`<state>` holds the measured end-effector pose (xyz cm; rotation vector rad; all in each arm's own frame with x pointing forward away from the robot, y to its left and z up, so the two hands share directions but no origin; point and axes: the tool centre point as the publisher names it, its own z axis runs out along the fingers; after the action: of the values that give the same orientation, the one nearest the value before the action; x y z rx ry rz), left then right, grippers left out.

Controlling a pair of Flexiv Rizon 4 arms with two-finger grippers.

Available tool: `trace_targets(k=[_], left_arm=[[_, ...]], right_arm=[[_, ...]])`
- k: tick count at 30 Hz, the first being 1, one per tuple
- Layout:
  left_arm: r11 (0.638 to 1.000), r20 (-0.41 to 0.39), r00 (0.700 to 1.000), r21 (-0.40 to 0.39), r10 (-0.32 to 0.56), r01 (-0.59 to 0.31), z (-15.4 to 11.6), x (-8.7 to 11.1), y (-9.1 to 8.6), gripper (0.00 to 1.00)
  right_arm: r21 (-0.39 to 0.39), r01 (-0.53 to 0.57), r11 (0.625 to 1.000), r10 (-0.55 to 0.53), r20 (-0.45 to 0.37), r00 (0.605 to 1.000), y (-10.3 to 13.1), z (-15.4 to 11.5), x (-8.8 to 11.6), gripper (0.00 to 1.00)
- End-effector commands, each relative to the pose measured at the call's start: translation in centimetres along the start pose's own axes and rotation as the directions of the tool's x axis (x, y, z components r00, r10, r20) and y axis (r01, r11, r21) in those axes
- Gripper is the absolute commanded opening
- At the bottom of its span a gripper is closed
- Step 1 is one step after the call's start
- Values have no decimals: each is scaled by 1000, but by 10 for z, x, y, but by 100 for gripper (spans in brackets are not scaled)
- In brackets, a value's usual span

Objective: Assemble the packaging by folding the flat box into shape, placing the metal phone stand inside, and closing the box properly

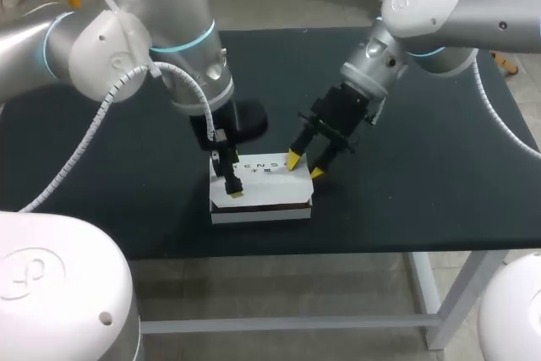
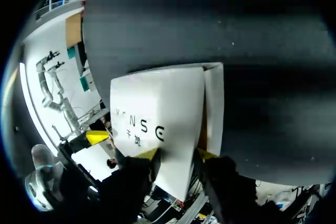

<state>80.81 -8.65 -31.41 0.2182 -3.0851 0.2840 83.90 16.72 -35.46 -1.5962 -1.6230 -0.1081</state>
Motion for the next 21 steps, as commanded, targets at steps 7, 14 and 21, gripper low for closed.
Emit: trace_targets(k=[7, 14, 21], left_arm=[[1000, 20, 1000, -16, -6, 6, 15, 0, -4, 95], [999, 65, 998, -30, -17, 19, 19, -1, -4, 93], [998, 124, 992, -49, -23, 29, 23, -6, -5, 91]], right_arm=[[3, 1, 1000, -1, 1, 1000, 0, 0, 0, 45], [3, 1, 1000, -1, 1, 1000, 0, 0, 0, 45], [3, 1, 1000, -1, 1, 1000, 0, 0, 0, 44]])
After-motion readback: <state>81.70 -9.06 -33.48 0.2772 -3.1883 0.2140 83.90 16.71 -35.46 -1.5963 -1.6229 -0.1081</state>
